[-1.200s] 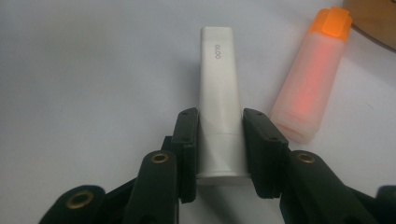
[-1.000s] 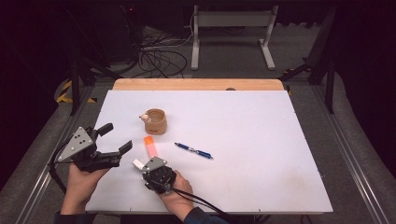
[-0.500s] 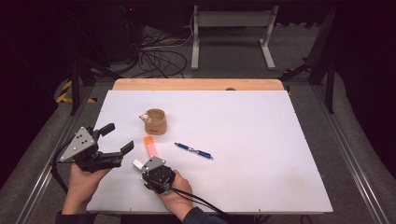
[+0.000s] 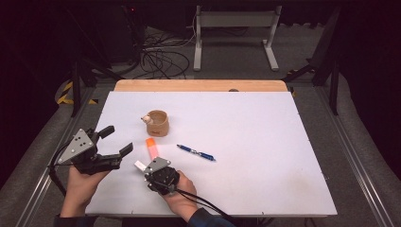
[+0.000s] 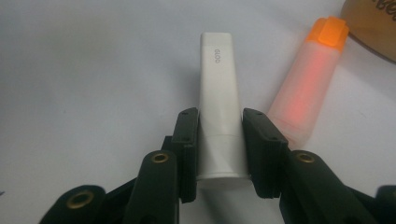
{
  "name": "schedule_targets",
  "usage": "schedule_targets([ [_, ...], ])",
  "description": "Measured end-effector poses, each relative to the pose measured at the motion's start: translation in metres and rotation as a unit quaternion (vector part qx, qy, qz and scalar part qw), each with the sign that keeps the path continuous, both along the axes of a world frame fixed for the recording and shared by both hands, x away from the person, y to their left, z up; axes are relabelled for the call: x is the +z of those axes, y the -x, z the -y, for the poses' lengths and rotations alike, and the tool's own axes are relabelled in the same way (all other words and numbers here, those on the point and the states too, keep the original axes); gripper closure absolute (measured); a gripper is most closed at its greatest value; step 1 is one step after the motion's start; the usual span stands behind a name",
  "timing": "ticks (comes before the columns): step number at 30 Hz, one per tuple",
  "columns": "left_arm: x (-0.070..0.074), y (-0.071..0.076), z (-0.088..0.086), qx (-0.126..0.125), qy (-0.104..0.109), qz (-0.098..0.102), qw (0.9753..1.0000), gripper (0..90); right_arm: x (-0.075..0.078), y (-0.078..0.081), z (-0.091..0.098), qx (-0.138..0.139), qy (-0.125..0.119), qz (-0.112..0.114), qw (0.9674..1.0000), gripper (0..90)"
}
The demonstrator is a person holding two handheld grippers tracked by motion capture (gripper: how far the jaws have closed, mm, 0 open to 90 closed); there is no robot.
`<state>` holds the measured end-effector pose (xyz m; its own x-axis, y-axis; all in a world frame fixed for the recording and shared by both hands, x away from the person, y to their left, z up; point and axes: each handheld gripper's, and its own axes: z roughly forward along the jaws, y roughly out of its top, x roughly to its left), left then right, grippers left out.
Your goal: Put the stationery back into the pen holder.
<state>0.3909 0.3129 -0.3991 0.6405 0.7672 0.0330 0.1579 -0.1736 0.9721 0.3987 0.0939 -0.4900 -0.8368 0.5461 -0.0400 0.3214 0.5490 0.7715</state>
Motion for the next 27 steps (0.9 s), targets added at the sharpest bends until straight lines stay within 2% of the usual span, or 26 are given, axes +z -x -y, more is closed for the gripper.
schedule_targets([
  [4, -0.004, -0.001, 0.002, -0.013, -0.015, -0.002, 0.9998, 11.6, 0.006, -0.002, 0.007, 0.002, -0.007, -0.002, 1.0, 67.9],
  [11, -0.013, -0.004, 0.007, -0.022, -0.064, 0.005, 0.9977, 14.6, 0.019, -0.007, 0.019, 0.001, -0.015, 0.004, 0.9999, 67.9],
  [16, -0.019, -0.002, 0.012, -0.03, -0.106, 0.019, 0.9937, 17.7, 0.024, -0.009, 0.024, 0.005, -0.018, 0.005, 0.9998, 67.9],
  [20, -0.025, -0.001, 0.018, -0.035, -0.149, 0.03, 0.9877, 19.4, 0.028, -0.01, 0.027, 0.005, -0.02, 0.004, 0.9998, 67.8],
  [22, -0.028, -0.001, 0.022, -0.031, -0.175, 0.039, 0.9833, 20.5, 0.03, -0.011, 0.029, 0.006, -0.018, 0.004, 0.9998, 67.8],
  [27, -0.034, 0.0, 0.031, -0.028, -0.236, 0.059, 0.9695, 21.4, 0.032, -0.012, 0.033, 0.007, -0.015, 0.002, 0.9999, 67.8],
])
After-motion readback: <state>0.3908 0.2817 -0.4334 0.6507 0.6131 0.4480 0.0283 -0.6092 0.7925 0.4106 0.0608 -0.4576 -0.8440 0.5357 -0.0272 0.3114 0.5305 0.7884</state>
